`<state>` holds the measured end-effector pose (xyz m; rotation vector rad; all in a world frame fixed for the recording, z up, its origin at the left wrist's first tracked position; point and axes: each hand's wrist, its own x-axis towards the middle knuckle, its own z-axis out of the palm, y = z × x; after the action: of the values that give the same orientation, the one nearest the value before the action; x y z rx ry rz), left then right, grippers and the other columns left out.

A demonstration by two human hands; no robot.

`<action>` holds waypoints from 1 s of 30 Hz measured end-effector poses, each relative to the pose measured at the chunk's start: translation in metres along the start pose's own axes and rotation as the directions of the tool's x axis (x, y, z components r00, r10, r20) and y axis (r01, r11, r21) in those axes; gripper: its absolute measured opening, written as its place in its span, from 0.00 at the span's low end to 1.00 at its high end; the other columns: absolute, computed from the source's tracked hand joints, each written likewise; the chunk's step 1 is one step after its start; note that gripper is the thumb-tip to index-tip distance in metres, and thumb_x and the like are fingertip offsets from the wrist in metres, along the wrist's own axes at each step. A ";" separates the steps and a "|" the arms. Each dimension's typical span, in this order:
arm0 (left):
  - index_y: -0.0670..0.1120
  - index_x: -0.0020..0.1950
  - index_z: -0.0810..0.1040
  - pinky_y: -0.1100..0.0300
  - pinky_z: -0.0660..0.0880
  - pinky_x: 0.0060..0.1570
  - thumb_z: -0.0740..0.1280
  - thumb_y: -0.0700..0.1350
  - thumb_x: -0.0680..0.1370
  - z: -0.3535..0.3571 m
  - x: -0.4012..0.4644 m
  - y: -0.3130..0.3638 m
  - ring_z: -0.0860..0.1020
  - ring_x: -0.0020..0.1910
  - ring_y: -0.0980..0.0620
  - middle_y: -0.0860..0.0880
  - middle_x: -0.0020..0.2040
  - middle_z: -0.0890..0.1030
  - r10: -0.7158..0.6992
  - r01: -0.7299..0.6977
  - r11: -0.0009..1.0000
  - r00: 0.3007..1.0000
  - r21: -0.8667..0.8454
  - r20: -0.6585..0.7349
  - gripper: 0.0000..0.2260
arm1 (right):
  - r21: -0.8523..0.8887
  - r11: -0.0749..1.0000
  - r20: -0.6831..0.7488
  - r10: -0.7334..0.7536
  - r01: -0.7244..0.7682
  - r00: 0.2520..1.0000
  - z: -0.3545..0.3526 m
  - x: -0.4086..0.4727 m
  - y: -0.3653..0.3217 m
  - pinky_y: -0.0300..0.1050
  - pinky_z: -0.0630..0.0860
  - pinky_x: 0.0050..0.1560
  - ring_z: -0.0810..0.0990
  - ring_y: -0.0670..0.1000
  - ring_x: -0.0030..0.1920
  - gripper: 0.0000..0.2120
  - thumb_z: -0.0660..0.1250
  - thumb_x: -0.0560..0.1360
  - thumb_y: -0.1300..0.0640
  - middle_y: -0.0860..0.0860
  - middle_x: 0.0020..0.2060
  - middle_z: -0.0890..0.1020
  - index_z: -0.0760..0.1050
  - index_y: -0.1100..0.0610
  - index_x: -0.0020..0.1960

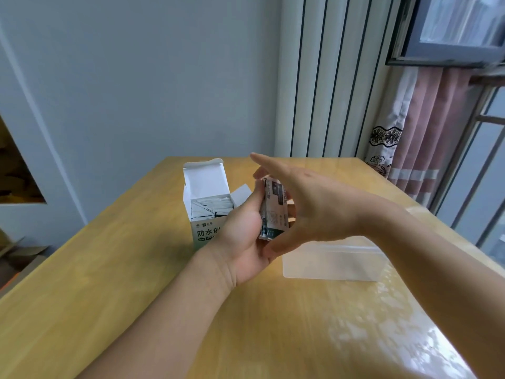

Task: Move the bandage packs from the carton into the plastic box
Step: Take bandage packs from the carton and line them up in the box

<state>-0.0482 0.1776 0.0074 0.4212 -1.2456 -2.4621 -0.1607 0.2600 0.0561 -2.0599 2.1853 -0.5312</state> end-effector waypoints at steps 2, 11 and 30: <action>0.53 0.40 0.87 0.55 0.75 0.45 0.54 0.63 0.82 -0.001 0.003 -0.001 0.81 0.40 0.51 0.49 0.42 0.83 -0.001 0.000 1.000 0.999 -0.024 -0.038 0.27 | -0.026 1.000 -0.025 0.006 -0.007 1.000 0.001 0.000 -0.003 0.38 0.66 0.68 0.67 0.44 0.69 0.65 0.83 0.59 0.43 0.41 0.73 0.67 0.44 0.46 0.82; 0.50 0.50 0.84 0.58 0.77 0.46 0.58 0.60 0.83 0.000 -0.001 0.001 0.82 0.44 0.51 0.49 0.45 0.84 -0.006 0.003 1.000 0.992 -0.021 -0.123 0.19 | -0.017 1.000 -0.048 0.015 -0.016 0.999 0.009 0.005 0.000 0.35 0.64 0.64 0.67 0.43 0.66 0.62 0.83 0.60 0.44 0.42 0.70 0.70 0.47 0.46 0.81; 0.45 0.53 0.79 0.59 0.67 0.31 0.51 0.57 0.86 0.004 -0.001 -0.003 0.71 0.28 0.52 0.45 0.31 0.77 0.236 -0.222 0.960 0.969 0.170 -0.073 0.22 | 0.579 0.795 -0.043 0.253 -0.182 0.967 -0.019 0.007 0.017 0.41 0.69 0.33 0.71 0.48 0.32 0.07 0.74 0.75 0.53 0.50 0.30 0.78 0.86 0.56 0.47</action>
<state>-0.0491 0.1827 0.0073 0.4025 -1.3767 -2.1342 -0.1831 0.2570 0.0700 -1.4678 1.9471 -1.1408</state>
